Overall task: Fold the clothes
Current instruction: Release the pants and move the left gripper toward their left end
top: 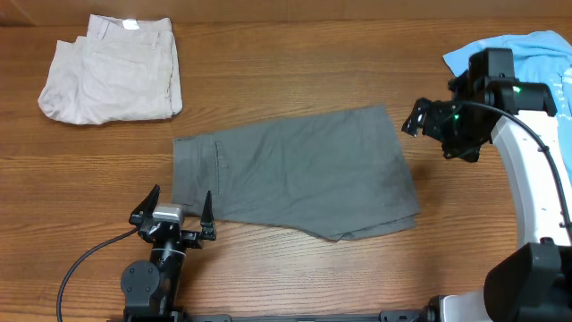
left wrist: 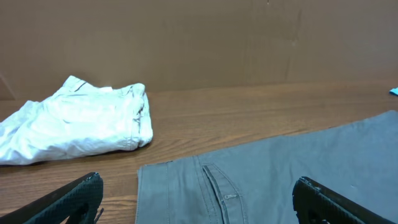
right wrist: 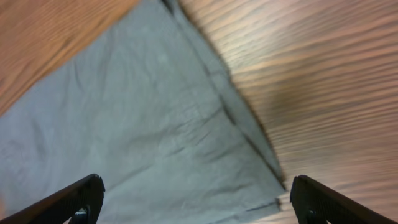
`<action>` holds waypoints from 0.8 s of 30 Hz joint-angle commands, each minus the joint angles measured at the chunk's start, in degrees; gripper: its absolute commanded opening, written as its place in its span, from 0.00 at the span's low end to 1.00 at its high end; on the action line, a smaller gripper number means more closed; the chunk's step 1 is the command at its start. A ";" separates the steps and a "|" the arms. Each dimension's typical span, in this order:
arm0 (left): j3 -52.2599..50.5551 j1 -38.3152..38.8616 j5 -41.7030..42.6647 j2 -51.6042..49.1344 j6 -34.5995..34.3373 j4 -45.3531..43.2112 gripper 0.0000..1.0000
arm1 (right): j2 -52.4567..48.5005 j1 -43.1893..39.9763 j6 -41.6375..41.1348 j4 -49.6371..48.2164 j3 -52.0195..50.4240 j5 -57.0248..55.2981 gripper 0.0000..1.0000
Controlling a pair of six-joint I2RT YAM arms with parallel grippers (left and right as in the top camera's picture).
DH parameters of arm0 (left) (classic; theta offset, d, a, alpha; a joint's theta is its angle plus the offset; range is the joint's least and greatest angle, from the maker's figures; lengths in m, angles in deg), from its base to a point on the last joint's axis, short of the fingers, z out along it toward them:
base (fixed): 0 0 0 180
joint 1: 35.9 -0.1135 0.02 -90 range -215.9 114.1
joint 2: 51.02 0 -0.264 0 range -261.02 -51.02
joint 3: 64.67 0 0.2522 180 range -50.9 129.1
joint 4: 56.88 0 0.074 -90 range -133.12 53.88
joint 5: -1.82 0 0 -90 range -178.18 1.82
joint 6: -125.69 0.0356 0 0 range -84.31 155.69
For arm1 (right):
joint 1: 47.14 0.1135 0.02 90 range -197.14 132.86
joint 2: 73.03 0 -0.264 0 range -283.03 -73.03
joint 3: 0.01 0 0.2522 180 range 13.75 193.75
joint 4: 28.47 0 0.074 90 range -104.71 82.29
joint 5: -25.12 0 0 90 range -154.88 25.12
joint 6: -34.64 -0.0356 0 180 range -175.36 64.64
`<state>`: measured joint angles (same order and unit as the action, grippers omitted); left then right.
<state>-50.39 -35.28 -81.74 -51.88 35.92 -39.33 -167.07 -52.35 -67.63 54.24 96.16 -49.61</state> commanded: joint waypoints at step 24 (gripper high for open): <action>-0.22 -0.24 0.72 0.66 0.83 -0.02 1.00 | 0.07 -0.92 1.81 -8.04 -6.19 2.16 1.00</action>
<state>-50.39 -35.28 -81.74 -51.88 35.92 -39.33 -167.22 -53.09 -65.84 46.39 90.02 -46.37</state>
